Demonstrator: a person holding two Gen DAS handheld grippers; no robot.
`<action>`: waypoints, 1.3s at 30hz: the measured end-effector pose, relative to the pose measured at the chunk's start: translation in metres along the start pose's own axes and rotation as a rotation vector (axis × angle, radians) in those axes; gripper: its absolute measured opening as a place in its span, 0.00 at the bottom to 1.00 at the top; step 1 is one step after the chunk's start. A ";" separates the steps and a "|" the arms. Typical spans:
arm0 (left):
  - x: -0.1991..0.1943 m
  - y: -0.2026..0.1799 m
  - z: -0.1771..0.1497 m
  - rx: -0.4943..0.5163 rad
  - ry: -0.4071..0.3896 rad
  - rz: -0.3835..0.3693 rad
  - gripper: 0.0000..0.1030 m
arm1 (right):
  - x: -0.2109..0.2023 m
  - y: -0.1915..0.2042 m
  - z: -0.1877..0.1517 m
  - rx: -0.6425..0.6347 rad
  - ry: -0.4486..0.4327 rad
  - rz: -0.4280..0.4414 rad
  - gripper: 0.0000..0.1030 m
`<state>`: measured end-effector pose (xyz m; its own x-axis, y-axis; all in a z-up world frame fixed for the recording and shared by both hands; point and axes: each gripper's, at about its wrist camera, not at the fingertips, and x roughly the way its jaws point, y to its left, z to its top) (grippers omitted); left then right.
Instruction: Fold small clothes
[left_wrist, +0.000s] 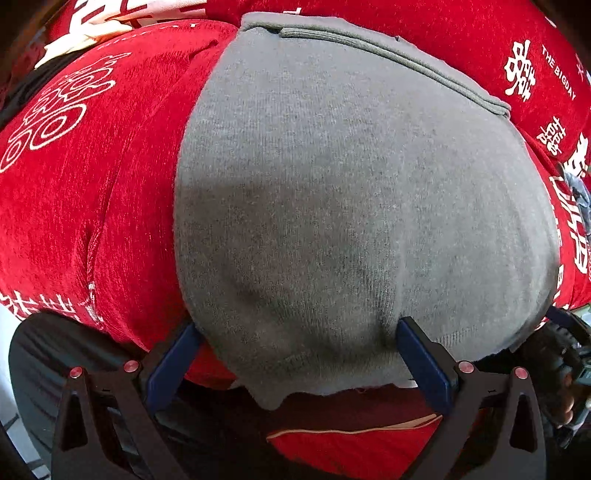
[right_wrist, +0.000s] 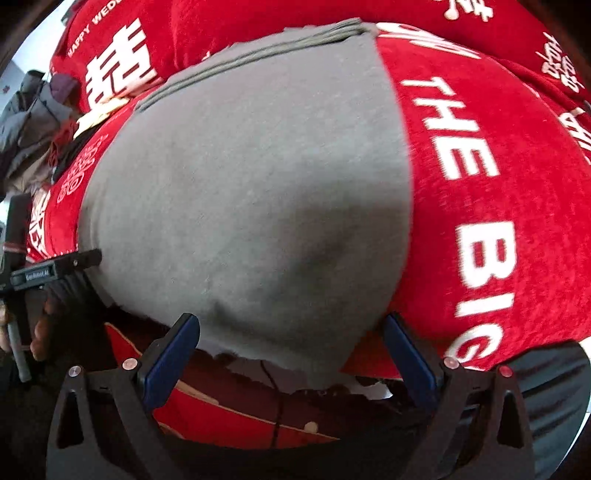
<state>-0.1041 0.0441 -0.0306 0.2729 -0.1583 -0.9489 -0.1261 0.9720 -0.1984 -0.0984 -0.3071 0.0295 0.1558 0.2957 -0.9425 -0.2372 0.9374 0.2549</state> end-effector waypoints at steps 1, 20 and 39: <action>0.000 -0.001 0.000 0.000 0.003 0.007 1.00 | 0.002 0.003 0.000 -0.002 0.006 -0.017 0.97; -0.024 -0.081 0.117 0.148 -0.248 0.114 1.00 | 0.006 0.070 0.140 -0.166 -0.243 -0.215 0.94; 0.045 -0.044 0.263 -0.059 -0.156 0.160 1.00 | 0.076 -0.004 0.295 0.039 -0.232 -0.295 0.93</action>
<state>0.1644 0.0402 0.0001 0.3889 0.0305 -0.9208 -0.2339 0.9700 -0.0667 0.1972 -0.2345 0.0209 0.4262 0.0418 -0.9036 -0.1142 0.9934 -0.0080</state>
